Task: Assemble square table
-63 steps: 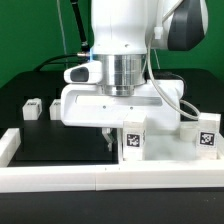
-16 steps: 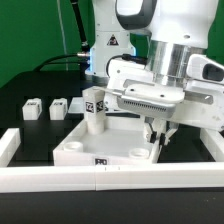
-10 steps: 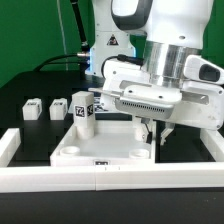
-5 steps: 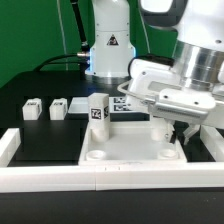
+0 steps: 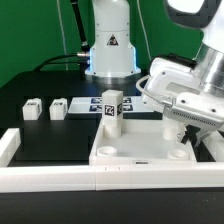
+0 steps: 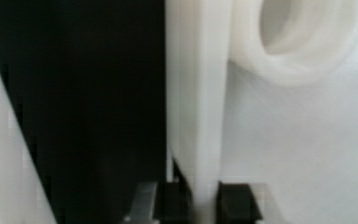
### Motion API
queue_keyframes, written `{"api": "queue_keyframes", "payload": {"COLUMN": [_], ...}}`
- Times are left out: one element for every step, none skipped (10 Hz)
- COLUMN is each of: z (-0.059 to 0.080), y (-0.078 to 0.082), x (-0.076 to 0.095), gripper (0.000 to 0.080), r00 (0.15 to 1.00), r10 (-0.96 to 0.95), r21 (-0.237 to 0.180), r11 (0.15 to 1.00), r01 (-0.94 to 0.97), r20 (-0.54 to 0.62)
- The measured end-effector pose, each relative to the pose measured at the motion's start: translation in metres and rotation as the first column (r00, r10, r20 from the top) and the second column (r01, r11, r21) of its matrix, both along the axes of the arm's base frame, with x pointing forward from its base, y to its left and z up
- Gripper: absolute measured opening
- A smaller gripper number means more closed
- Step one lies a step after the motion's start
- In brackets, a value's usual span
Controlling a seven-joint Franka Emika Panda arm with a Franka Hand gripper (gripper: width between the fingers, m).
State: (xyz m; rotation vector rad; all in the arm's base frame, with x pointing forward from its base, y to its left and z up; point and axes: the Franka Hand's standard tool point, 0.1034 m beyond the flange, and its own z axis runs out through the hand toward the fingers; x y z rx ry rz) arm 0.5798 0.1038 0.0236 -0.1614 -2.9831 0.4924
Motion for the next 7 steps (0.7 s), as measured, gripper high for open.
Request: {"api": "queue_keyframes", "payload": {"z": [0.0003, 0.0004, -0.001, -0.0025, -0.0025, -0.0026, -0.0026], "y": [-0.001, -0.0027, -0.0059, -0.0062, -0.0064, -0.0066, -0.0067], "x": [0.0001, -0.0006, -0.0049, -0.0047, -0.0047, -0.0047, -0.0047], "gripper": [0.0063, 0.0063, 0.0063, 0.0063, 0.0063, 0.0063, 0.0063], "r00": [1.0, 1.0, 1.0, 1.0, 1.0, 1.0, 1.0], "r10": [-0.004, -0.008, -0.02, -0.021, -0.021, -0.021, -0.022], "r21": [-0.011, -0.014, -0.019, -0.02, -0.02, -0.02, -0.019], "r11": [1.0, 1.0, 1.0, 1.0, 1.0, 1.0, 1.0], "r01": [0.004, 0.008, 0.02, 0.021, 0.021, 0.021, 0.021], "r20": [-0.014, -0.012, -0.007, -0.009, -0.009, -0.009, -0.009]}}
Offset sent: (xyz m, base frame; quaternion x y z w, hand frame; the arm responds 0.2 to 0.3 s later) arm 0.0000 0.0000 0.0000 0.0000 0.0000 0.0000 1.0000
